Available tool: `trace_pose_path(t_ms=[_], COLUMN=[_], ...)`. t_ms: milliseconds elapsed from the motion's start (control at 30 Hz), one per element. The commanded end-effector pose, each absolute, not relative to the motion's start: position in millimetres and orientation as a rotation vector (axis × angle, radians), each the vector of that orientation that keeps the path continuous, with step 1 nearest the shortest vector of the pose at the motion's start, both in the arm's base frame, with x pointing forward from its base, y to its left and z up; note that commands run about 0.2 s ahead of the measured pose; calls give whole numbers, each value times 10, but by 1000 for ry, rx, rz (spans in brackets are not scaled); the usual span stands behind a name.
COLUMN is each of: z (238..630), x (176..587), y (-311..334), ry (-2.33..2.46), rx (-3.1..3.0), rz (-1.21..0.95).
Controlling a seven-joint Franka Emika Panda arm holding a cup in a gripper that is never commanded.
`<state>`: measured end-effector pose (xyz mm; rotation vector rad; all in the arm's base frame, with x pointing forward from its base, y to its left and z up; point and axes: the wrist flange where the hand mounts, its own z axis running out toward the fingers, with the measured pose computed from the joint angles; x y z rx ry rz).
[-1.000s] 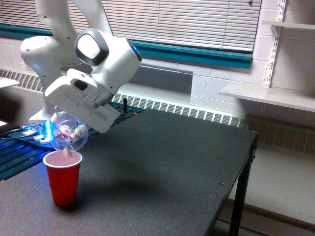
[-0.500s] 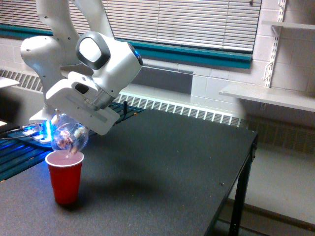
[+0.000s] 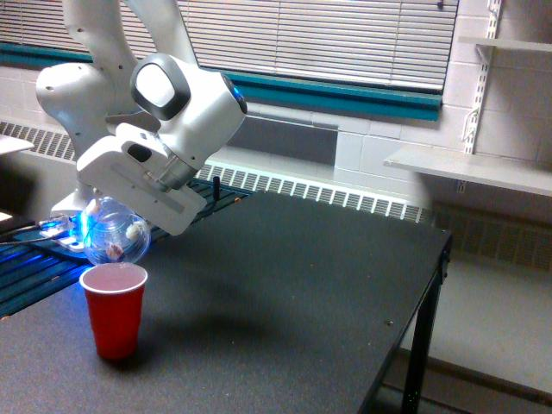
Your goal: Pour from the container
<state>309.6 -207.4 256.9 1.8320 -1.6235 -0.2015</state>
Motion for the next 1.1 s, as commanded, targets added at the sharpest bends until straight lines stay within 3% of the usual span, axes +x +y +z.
trace_pose_path(t_ms=[33, 1100], z=[2601, 2915], x=[3061, 2912], y=[-2089, -2036], ry=[-1623, -1668], rx=[1821, 1868], rz=[-200, -52])
